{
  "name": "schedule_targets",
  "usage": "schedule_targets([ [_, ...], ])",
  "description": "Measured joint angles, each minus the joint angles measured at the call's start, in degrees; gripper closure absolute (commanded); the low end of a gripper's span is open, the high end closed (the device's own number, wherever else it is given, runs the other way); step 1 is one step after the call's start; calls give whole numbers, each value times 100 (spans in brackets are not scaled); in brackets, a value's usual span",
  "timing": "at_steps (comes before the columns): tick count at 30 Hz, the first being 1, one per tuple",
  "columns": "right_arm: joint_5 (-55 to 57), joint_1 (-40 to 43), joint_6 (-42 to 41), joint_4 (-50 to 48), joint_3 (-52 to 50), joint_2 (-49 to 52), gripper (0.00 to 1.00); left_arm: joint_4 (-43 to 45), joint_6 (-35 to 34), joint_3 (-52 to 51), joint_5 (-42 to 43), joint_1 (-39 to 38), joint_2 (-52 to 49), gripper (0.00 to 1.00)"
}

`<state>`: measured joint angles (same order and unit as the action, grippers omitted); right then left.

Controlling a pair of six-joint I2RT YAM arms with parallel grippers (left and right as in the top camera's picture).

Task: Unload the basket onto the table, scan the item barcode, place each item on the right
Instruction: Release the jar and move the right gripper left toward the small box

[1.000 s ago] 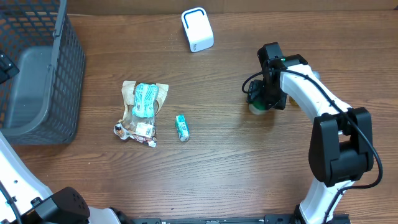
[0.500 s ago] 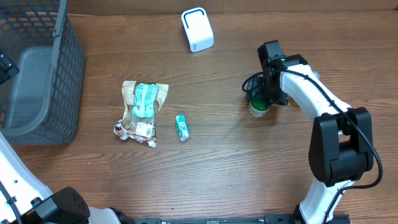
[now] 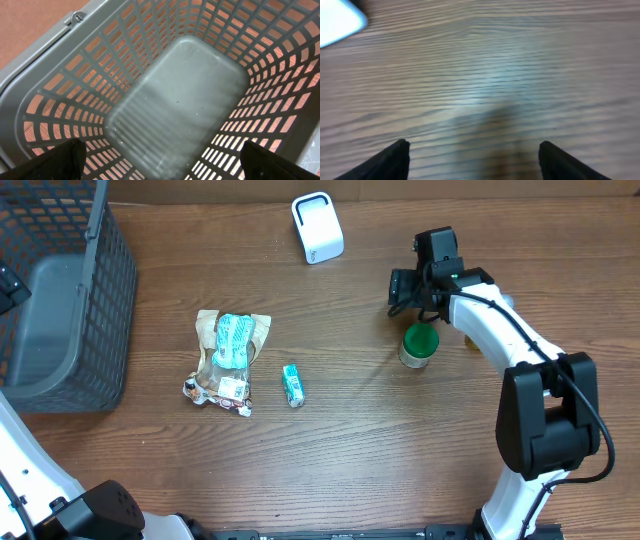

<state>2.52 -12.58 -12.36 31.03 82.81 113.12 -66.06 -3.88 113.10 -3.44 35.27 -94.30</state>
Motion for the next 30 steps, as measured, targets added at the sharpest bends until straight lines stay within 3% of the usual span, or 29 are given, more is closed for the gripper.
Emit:
schedule_targets([
  [8,-1198,-807,39,188,0,0,23,0,2,0,0,0,0,1],
  [9,-1266,-951,37,269,0,0,20,0,0,0,0,0,0,1],
  [12,-1429,-1381,28,575,0,0,0,0,0,0,0,0,0,0],
  [30,-1681,-2371,35,758,-2,0,0,0,0,0,0,0,0,0],
])
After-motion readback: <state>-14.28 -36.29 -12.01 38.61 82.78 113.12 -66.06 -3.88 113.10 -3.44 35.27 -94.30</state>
